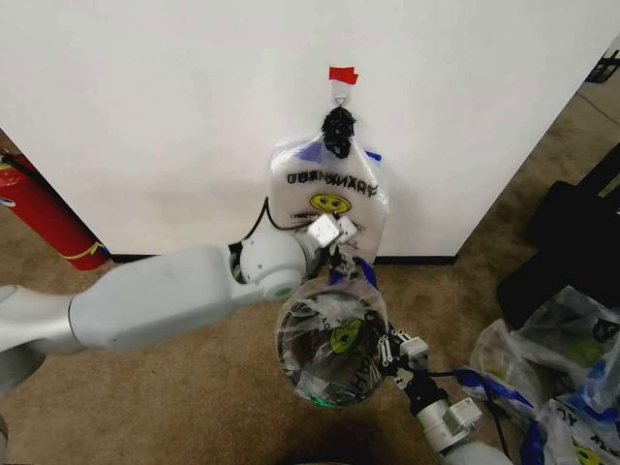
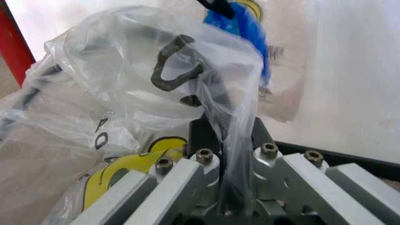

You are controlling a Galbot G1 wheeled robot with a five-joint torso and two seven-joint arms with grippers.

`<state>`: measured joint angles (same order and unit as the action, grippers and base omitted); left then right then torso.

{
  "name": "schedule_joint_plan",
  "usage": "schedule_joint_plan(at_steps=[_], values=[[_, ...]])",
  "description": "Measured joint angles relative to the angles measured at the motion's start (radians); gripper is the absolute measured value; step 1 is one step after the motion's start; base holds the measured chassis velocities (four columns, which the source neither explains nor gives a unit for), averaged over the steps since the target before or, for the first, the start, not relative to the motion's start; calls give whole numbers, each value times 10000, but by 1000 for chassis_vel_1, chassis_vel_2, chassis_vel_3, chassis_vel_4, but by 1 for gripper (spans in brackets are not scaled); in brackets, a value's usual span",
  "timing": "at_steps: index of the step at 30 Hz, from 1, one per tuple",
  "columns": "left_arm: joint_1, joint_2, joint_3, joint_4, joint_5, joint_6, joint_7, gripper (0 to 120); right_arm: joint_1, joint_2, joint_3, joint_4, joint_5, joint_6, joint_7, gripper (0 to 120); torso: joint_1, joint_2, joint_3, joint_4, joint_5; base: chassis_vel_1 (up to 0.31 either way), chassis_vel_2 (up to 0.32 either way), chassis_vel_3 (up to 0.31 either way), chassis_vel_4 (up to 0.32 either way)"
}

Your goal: Pick up the garbage bag from the wall and place it over the trash bin.

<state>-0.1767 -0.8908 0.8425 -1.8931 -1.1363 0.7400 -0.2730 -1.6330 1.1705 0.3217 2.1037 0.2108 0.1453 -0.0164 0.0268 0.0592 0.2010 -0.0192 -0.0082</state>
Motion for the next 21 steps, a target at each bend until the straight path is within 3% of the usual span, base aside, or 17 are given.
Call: schedule_joint_plan(at_steps=[3, 10, 14, 16, 21], values=[[-580, 334, 239, 17, -876, -3, 1232, 100, -33, -161, 90, 58, 50, 0, 0, 0, -2, 2, -2, 4, 3, 0, 0, 0, 0], [-459, 590, -335, 106, -2661, -17, 1192, 100, 42, -251, 225, 19, 343, -17, 176, 0, -2, 1, -1, -1, 4, 0, 0, 0, 0], [866, 717, -1792, -624, -2704, -95, 477, 100, 493, 13, 270, 50, 1601, -910, 1227, 0, -2, 2, -1, 1, 6, 0, 0, 0, 0], [1039, 747, -1894, -735, -2619, -145, 347, 100, 527, 51, 291, 78, 1767, -1056, 1382, 0, -2, 1, -1, 1, 4, 0, 0, 0, 0], [3219, 1215, -3375, -2346, -1935, -394, -220, 100, 756, 427, 385, 166, 2637, -1826, 2488, 0, -2, 1, 0, 0, -2, 0, 0, 0, 0]])
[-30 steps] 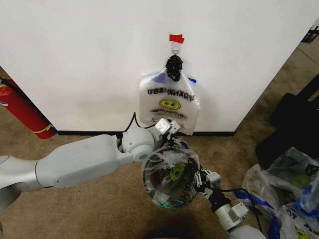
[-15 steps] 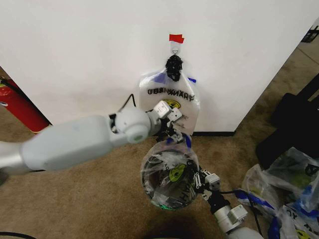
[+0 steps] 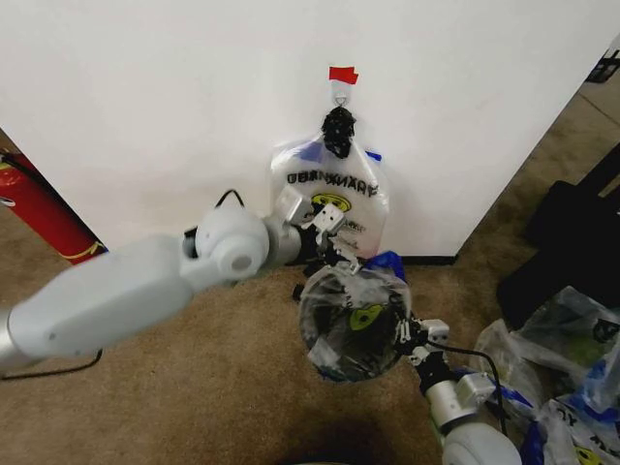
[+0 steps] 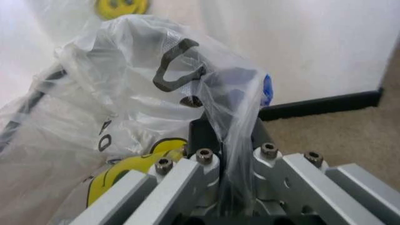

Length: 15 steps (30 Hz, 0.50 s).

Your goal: Pick up the garbage bag from the wall and place it over the trash bin.

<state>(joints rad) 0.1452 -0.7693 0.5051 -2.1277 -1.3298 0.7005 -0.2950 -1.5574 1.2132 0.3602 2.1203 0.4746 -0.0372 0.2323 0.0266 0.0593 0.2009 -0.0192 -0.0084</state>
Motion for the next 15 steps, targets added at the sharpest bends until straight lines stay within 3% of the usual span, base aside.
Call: schedule_joint_plan(at_steps=[3, 6, 7, 11, 15], values=[[757, 207, -540, -656, 208, -176, -182, 100, 40, 95, -25, 0, 16, -23, 114, 0, 0, 1, -1, -4, 2, 0, 0, 0, 0], [2347, 646, -939, -1610, 841, -747, -421, 88, -161, 257, -32, 212, -270, 65, 145, 0, -1, 0, -1, 7, -2, 0, 0, 0, 0], [2700, 689, -981, -1734, 1041, -991, -466, 86, -209, 309, -16, 290, -363, 127, 138, 0, -1, 1, -2, -2, 4, 0, 0, 0, 0], [3795, 646, -1141, -1916, 1666, -1512, -601, 75, -302, 449, 8, 520, -477, 276, 90, 0, -1, 0, -1, -1, -2, 0, 0, 0, 0], [4429, 329, -1218, -1888, 1896, -1609, -1015, 56, -460, 569, 4, 656, -643, 399, 32, 0, -1, 1, -2, -2, 0, 0, 0, 0, 0]])
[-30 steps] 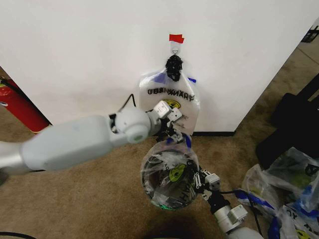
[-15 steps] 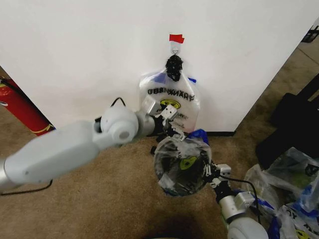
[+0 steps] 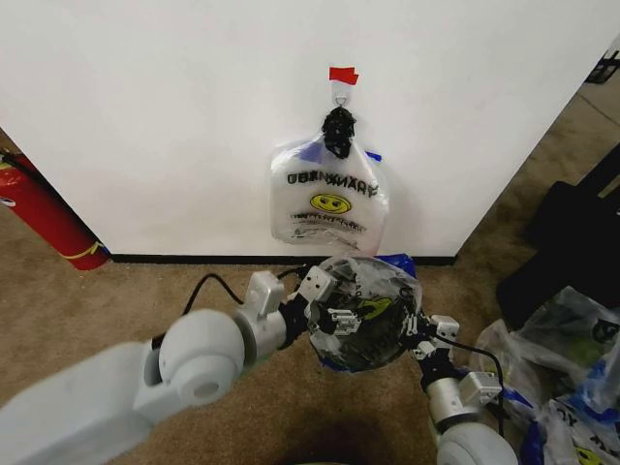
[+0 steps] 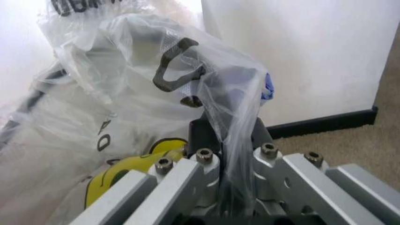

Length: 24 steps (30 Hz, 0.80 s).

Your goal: Pick up the garbage bag from the wall and place it over the trash bin.

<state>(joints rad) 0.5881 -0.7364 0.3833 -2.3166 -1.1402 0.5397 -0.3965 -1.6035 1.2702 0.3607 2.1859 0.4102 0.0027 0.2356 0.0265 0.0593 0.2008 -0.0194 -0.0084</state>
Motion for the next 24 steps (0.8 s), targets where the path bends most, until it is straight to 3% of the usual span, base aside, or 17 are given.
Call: schedule_joint_plan(at_steps=[10, 16, 24], values=[[-154, -509, 299, 575, -232, 263, -690, 22, -325, 177, 14, 314, -448, 111, -102, 0, 0, -1, 1, 0, 5, 0, 0, 0, 0], [-289, -967, 511, 1375, -179, 456, -1217, 0, -527, 262, 12, 456, -780, 257, -256, 0, 1, -1, 1, 1, 4, 0, 0, 0, 0], [-236, -1634, 789, 2362, 599, 208, -1084, 0, -554, 380, -54, 351, -1116, 378, -381, 0, 2, -2, 2, 1, 5, 0, 0, 0, 0]])
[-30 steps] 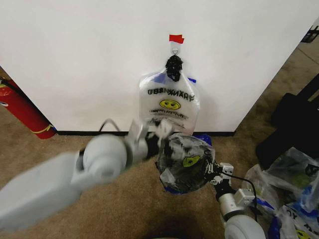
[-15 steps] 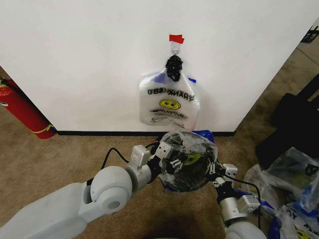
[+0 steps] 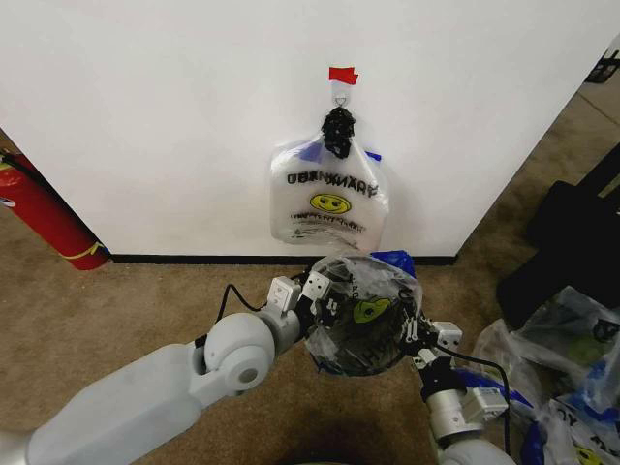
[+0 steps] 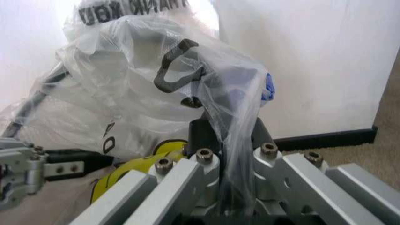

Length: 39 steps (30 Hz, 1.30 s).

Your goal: Pick up the garbage bag from the wall and place it over the trash bin.

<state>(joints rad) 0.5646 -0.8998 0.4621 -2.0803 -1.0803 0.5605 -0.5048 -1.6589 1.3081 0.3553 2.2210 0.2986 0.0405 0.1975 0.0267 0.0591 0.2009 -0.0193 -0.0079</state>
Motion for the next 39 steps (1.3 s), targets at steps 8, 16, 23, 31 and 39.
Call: schedule_joint_plan(at_steps=[8, 16, 23, 31, 39], values=[[16, -615, 215, 449, 60, 265, -248, 0, 86, 82, -86, -137, -10, 6, -31, 0, 0, 0, 0, 0, 0, 0, 0, 0, 0], [-99, -1221, 547, 1154, 412, 528, -347, 0, 155, 166, -159, -219, -8, 11, -79, 0, 0, 0, 0, 1, 0, 0, 0, 0, 0], [-372, -1937, 1075, 1889, 820, 634, -411, 0, 156, 187, -173, -262, 9, 15, -111, 0, 0, 0, 0, 0, 1, 0, 0, 0, 0], [-857, -2500, 1651, 2742, 729, 968, -536, 0, 99, 190, -227, -265, -28, 15, -172, 0, 0, 0, 0, -1, 0, 0, 0, 0, 0], [-1099, -2666, 2084, 3276, 742, 1076, -535, 0, 90, 165, -227, -162, -25, 19, -188, 0, 0, 0, 0, 0, 0, 0, 0, 0, 0]])
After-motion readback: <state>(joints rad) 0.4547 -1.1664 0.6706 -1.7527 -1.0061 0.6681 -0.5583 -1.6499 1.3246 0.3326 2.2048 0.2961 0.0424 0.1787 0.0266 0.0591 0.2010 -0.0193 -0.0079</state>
